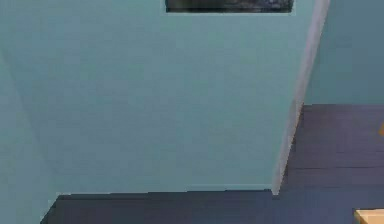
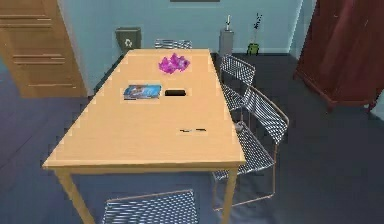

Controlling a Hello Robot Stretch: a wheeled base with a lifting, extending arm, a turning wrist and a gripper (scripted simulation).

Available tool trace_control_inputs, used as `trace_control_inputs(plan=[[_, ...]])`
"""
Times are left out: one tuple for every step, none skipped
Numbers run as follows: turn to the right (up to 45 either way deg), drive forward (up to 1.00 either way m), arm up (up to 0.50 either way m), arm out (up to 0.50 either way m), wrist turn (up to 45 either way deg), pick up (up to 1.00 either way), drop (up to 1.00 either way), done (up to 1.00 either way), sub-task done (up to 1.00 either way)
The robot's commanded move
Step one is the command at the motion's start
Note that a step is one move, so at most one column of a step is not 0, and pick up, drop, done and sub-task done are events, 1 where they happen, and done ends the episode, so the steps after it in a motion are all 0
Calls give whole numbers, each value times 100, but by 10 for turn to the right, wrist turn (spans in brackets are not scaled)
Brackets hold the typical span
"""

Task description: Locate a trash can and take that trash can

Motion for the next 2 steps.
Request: trace_control_inputs(plan=[[0, 40, 0, 0, 0, 0, 0, 0, 0], [390, 0, 0, 0, 0, 0, 0, 0, 0]])
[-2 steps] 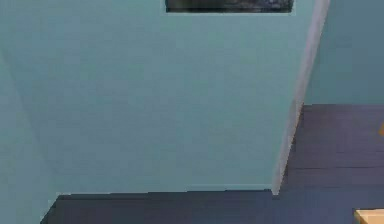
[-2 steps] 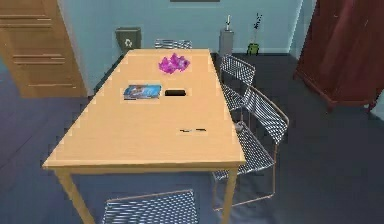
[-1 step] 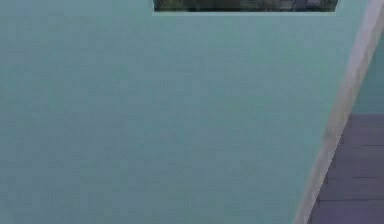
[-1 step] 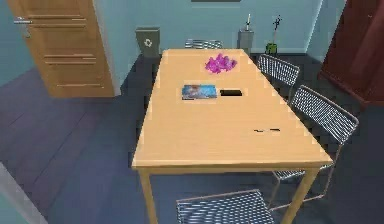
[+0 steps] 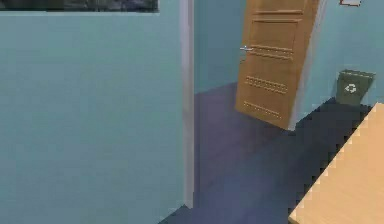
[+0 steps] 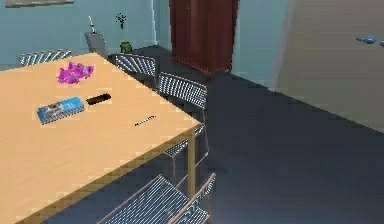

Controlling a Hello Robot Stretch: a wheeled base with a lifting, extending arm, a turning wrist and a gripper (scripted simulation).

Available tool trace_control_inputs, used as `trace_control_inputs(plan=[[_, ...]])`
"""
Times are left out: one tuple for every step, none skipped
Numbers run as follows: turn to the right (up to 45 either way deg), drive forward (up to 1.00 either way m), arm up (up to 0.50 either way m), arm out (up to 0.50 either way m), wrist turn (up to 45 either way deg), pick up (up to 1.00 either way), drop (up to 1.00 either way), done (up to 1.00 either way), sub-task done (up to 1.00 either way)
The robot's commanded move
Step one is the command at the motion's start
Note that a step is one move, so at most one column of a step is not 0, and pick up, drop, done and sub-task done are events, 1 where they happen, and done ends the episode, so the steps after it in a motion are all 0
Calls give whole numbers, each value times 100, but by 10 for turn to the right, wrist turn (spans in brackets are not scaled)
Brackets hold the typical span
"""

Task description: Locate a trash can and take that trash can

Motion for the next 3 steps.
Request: trace_control_inputs(plan=[[0, 85, 0, 0, 0, 0, 0, 0, 0], [450, 0, 0, 0, 0, 0, 0, 0, 0], [0, 75, 0, 0, 0, 0, 0, 0, 0]])
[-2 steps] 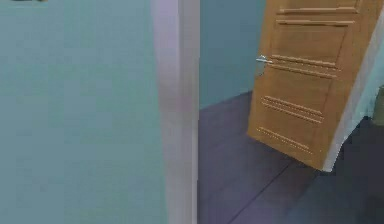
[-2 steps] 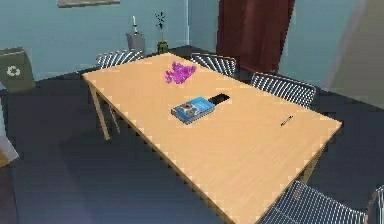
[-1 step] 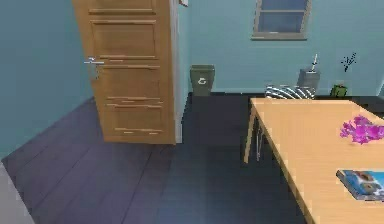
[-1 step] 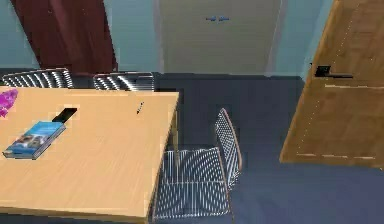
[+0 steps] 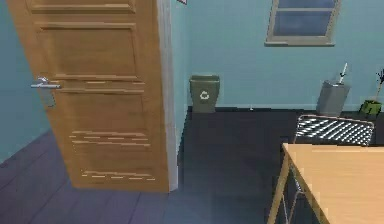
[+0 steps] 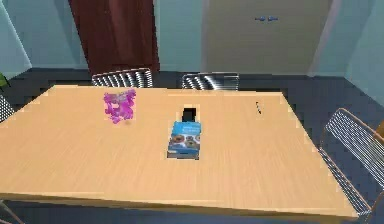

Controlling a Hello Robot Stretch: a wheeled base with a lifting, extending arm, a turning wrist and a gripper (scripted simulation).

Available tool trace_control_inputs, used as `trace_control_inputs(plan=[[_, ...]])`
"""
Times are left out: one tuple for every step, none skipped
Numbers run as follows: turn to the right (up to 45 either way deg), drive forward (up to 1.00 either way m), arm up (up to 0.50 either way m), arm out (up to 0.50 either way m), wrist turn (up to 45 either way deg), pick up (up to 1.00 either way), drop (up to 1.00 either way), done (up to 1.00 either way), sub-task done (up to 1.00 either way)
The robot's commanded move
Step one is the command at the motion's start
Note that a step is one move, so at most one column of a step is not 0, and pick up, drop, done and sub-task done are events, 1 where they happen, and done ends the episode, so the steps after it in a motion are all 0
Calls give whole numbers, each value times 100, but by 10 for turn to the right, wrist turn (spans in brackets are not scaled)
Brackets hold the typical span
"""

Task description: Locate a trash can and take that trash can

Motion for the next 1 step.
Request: trace_control_inputs(plan=[[270, 0, 0, 0, 0, 0, 0, 0, 0]])
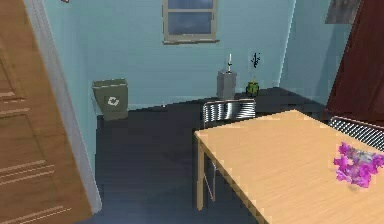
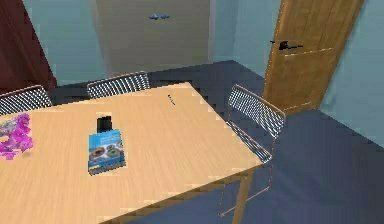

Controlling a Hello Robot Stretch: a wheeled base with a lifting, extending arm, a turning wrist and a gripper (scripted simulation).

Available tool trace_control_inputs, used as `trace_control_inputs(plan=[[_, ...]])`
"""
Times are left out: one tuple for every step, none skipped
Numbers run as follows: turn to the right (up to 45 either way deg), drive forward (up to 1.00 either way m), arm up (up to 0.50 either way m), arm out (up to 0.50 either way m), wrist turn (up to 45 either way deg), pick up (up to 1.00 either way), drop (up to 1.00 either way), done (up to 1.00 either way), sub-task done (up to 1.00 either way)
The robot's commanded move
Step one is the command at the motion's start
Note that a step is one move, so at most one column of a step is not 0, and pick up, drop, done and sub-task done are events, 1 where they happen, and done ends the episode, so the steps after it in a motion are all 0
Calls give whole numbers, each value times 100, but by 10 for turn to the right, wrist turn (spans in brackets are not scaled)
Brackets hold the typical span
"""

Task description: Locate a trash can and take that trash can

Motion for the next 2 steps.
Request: trace_control_inputs(plan=[[0, 5, 0, 0, 0, 0, 0, 0, 0], [-450, 0, 0, 0, 0, 0, 0, 0, 0]])
